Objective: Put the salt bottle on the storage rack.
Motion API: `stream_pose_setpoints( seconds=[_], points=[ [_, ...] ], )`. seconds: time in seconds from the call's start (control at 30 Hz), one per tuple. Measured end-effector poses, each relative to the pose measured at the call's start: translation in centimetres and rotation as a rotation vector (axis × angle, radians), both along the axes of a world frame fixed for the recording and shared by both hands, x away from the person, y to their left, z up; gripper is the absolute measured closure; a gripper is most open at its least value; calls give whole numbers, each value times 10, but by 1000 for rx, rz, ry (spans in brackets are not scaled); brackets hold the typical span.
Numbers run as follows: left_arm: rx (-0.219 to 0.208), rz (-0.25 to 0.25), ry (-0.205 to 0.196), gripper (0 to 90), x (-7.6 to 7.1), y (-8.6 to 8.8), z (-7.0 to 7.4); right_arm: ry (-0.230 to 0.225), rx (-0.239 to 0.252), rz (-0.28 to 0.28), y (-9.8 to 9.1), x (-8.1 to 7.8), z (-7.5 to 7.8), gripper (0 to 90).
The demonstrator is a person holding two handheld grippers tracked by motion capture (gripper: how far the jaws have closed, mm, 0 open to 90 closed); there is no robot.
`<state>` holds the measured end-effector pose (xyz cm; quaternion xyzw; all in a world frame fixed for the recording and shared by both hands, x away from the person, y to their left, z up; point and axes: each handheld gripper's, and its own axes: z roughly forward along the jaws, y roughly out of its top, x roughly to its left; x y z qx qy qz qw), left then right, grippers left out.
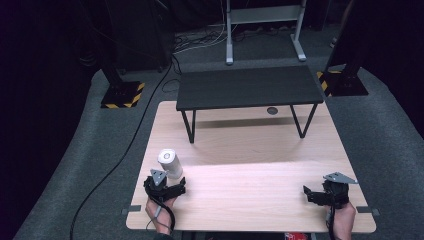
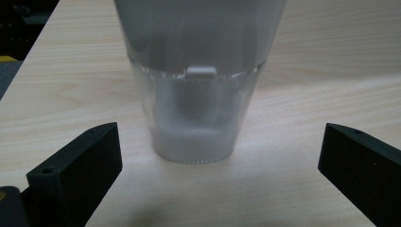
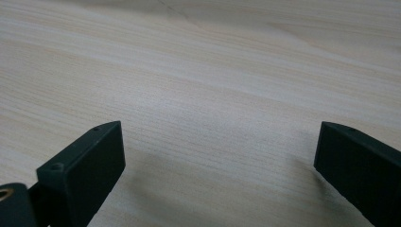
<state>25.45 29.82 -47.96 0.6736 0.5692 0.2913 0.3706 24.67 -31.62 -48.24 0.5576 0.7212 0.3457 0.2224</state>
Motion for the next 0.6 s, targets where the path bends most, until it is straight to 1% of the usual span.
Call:
stream_pose_setpoints(
  seconds=[0.1,0.2,0.33,0.4,0.47,0.6],
  points=[
    [-3,1,-2,0,6,0,0,0,1,1,0,0,0,14],
    [-9,7,-13,0,11,-1,-2,-2,3,3,-1,0,0,14],
    [-7,4,-12,0,16,-1,-2,-3,5,3,-1,0,0,14],
    [-10,3,-10,0,22,0,-2,-4,5,3,-1,-1,0,14],
    [-18,9,-13,0,25,1,-3,-3,6,3,-1,-1,0,14],
    [-17,24,-26,0,30,1,-4,-3,7,4,-2,0,0,15]
  ],
)
